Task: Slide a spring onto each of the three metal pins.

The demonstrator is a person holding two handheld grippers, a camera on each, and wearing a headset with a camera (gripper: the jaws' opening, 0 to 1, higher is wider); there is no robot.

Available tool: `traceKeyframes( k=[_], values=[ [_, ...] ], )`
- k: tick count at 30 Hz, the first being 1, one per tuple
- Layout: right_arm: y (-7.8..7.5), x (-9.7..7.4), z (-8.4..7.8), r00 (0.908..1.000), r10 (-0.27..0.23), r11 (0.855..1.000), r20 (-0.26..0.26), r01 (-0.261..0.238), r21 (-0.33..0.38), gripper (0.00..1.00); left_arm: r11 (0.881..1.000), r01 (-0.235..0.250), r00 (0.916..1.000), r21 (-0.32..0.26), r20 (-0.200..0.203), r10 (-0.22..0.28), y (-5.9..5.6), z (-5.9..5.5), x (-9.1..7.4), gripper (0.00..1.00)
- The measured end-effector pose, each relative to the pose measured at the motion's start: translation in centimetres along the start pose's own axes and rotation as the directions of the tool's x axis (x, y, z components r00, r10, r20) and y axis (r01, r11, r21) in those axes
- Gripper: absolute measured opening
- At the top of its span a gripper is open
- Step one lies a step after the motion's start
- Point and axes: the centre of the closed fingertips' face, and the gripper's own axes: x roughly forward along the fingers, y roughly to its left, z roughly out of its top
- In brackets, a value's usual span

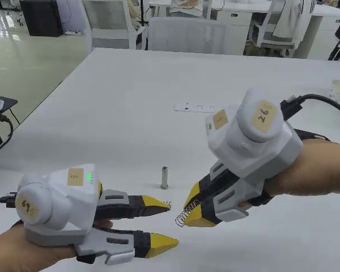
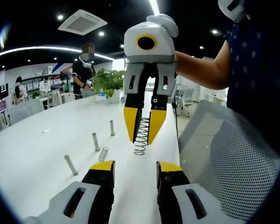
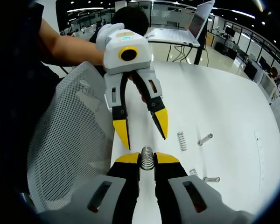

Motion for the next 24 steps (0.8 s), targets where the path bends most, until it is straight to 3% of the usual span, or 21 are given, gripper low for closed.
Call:
traceKeyframes(
  k=[11,24],
  values=[
    [-0.5,-0.5,-1.0,0.9997,-0.021,1.0,-0.015,0.022,0.021,0.09,0.996,-0.079,0.9966,-0.048,0.021,0.08,1.6,-0.2,-1.1,0.48],
    [-1.2,-1.4,-2.9,0.9981,-0.045,0.998,-0.042,0.047,0.049,0.09,0.981,-0.164,0.9846,-0.103,0.045,0.169,3.1,-0.6,-2.4,0.61]
  ],
)
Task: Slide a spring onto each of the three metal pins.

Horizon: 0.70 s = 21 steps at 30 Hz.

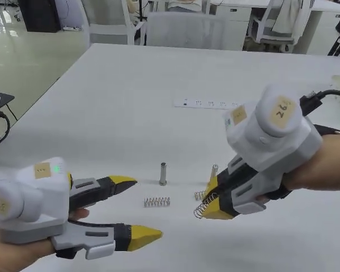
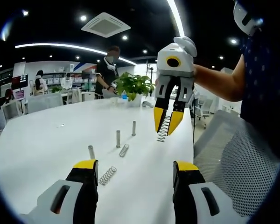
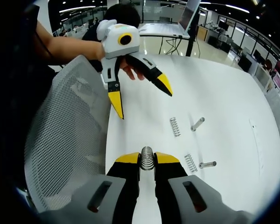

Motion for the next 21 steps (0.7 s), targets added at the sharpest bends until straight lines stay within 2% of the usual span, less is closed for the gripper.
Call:
traceKeyframes(
  k=[9,21],
  values=[
    [-1.1,-1.2,-1.7,0.9994,-0.032,0.999,-0.017,0.032,0.03,0.09,0.999,-0.037,0.9992,-0.025,0.011,0.038,0.7,-0.1,-0.4,0.65],
    [-2.5,-3.0,-4.0,0.9959,-0.075,0.994,-0.051,0.078,0.072,0.09,0.997,-0.059,0.998,-0.047,0.023,0.06,0.8,-0.1,-0.5,0.67]
  ],
)
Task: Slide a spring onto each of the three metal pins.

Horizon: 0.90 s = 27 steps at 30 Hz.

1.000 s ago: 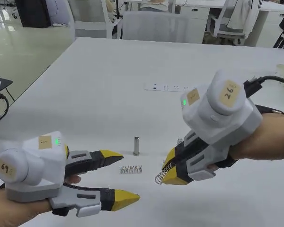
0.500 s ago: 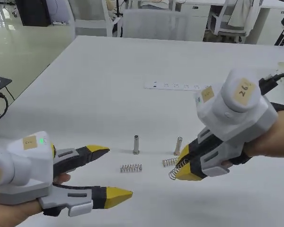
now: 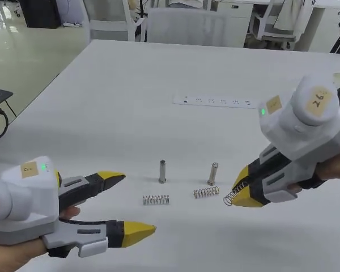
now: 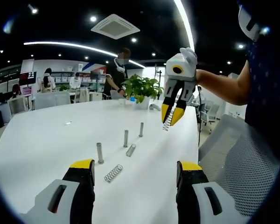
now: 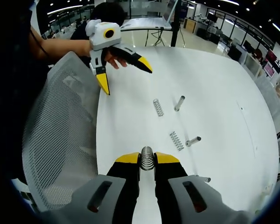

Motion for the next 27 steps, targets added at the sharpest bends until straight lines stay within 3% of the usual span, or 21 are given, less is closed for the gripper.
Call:
traceKeyframes(
  k=[17,27],
  values=[
    [-3.7,-2.6,-2.8,0.9959,-0.08,0.995,-0.043,0.083,0.063,0.09,1.0,-0.005,1.0,-0.005,0.001,0.005,-0.1,0.1,-0.1,0.67],
    [-6.4,-3.5,-5.2,0.9881,-0.107,0.99,-0.11,0.117,0.083,0.09,1.0,-0.01,1.0,0.001,-0.001,0.01,0.0,0.2,-0.2,0.67]
  ],
)
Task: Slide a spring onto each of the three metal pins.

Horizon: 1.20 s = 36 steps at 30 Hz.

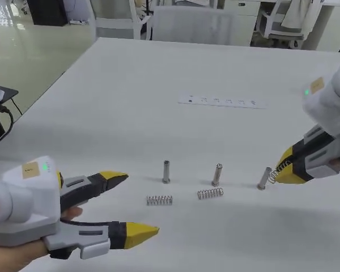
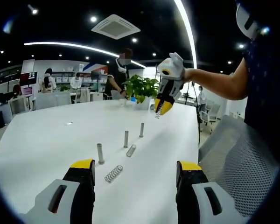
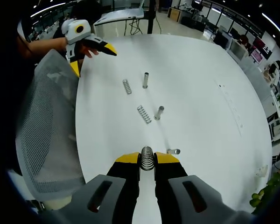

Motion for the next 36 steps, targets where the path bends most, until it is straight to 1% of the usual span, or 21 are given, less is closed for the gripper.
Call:
traceKeyframes(
  k=[3,7,11,16,19,22,27,36],
  values=[
    [-1.0,0.0,-0.7,0.9995,-0.015,1.0,-0.028,0.015,0.002,0.09,1.0,-0.001,1.0,0.002,-0.002,0.001,0.0,0.0,-0.1,0.67],
    [-2.3,0.2,-1.2,0.9983,-0.03,0.999,-0.05,0.031,0.009,0.09,1.0,-0.002,1.0,0.004,0.0,0.002,0.0,0.1,-0.1,0.66],
    [-3.1,0.6,-1.6,0.9966,-0.039,0.999,-0.072,0.04,0.005,0.09,1.0,-0.002,1.0,0.005,0.0,0.002,-0.1,0.1,-0.1,0.66],
    [-4.1,1.3,-1.6,0.9957,-0.039,0.999,-0.084,0.04,0.007,0.09,1.0,0.001,1.0,0.012,-0.005,-0.001,-0.1,0.0,-0.1,0.66],
    [-4.7,1.6,-1.7,0.9929,-0.051,0.999,-0.107,0.051,-0.005,0.09,1.0,0.0,1.0,0.013,-0.004,0.0,-0.1,0.1,-0.1,0.66],
    [-5.2,2.2,-2.1,0.9893,-0.051,0.999,-0.137,0.05,-0.017,0.09,1.0,0.002,0.9999,0.017,-0.01,-0.002,-0.1,0.0,-0.1,0.66],
    [-5.5,2.7,-2.3,0.9876,-0.041,0.999,-0.152,0.038,-0.018,0.09,1.0,0.003,0.9999,0.016,-0.017,-0.003,-0.2,-0.2,-0.1,0.66],
    [-5.4,3.3,-2.0,0.9879,-0.027,0.999,-0.153,0.024,-0.021,0.09,1.0,0.001,0.9998,0.012,-0.019,-0.001,-0.2,-0.3,0.0,0.66]
  ],
)
